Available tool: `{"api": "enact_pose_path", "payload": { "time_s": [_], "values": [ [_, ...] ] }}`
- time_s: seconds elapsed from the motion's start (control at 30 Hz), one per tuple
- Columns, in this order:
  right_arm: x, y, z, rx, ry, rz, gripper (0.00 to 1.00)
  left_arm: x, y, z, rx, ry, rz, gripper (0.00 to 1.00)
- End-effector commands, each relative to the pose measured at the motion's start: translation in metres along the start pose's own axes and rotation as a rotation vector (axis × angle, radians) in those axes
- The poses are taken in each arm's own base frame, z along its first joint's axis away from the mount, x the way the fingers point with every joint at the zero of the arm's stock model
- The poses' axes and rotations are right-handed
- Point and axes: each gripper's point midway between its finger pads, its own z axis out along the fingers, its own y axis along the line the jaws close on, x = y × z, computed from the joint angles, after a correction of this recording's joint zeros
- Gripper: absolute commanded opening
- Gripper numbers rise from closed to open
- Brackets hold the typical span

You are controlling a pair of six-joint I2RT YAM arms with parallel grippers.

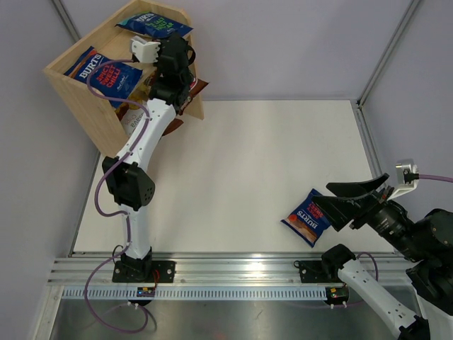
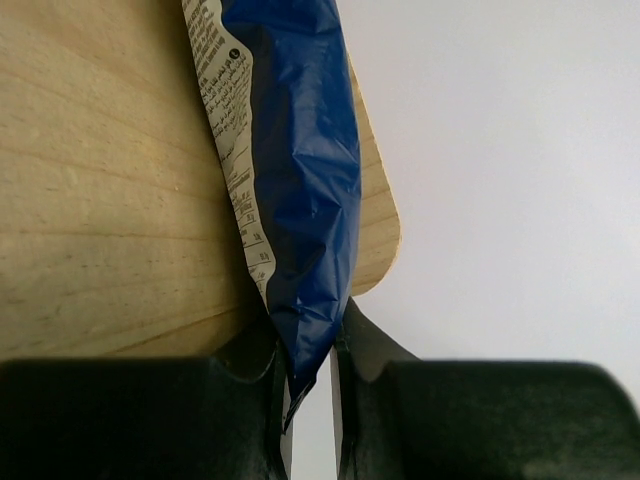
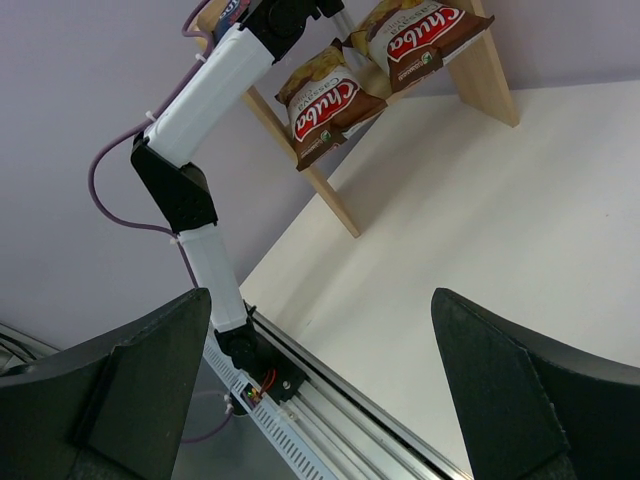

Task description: Place and organize the chips bags onto the shelf

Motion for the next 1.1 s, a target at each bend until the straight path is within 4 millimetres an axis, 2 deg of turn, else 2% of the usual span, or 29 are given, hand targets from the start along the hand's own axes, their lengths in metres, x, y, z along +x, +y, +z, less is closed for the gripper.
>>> {"api": "enact_pose_path", "payload": {
  "time_s": [0.0, 0.17, 0.37, 0.4, 0.5, 0.53, 0.6, 0.83, 0.87, 0.97, 1.0, 1.03, 1.07],
  "values": [
    [-0.005, 0.004, -0.002, -0.017, -0.026, 0.012, 0.99, -0.026, -0.004, 0.011, 0.013, -0.059, -0.039, 0.14],
    [-0.005, 0.005, -0.002, -0.027, -0.035, 0.023, 0.99, -0.024, -0.005, 0.017, 0.023, -0.048, -0.028, 0.18],
    [-0.003, 0.004, 0.001, -0.027, -0.032, 0.023, 0.99, -0.026, -0.005, 0.018, 0.026, -0.058, -0.011, 0.34],
    [-0.004, 0.005, 0.000, -0.029, -0.032, 0.024, 1.00, -0.027, -0.007, 0.017, 0.029, -0.058, -0.006, 0.44],
    [-0.005, 0.006, 0.000, -0.034, -0.036, 0.022, 1.00, -0.031, -0.010, 0.014, 0.031, -0.057, -0.004, 0.54],
    [-0.005, 0.006, -0.001, -0.035, -0.039, 0.021, 0.99, -0.030, -0.008, 0.013, 0.026, -0.055, -0.003, 0.61],
    [-0.005, 0.007, -0.001, -0.038, -0.040, 0.021, 0.99, -0.029, -0.006, 0.012, 0.017, -0.052, -0.002, 0.67],
    [-0.007, 0.009, -0.006, -0.046, -0.049, 0.019, 0.99, -0.020, 0.002, 0.010, -0.013, -0.028, 0.026, 0.76],
    [-0.006, 0.010, -0.007, -0.048, -0.048, 0.019, 1.00, -0.021, 0.001, 0.009, -0.023, -0.023, 0.042, 0.80],
    [-0.008, 0.011, -0.008, -0.054, -0.055, 0.017, 1.00, -0.013, 0.004, 0.008, -0.029, -0.004, 0.098, 0.86],
    [-0.007, 0.011, -0.008, -0.052, -0.052, 0.017, 0.99, -0.013, -0.001, 0.008, -0.020, 0.001, 0.105, 0.99],
    [-0.007, 0.011, -0.009, -0.054, -0.055, 0.017, 0.99, -0.013, -0.002, 0.007, -0.025, 0.004, 0.109, 0.99],
    [-0.007, 0.011, -0.009, -0.056, -0.055, 0.018, 0.99, -0.008, 0.008, 0.009, -0.051, 0.015, 0.141, 0.99]
  ]
}}
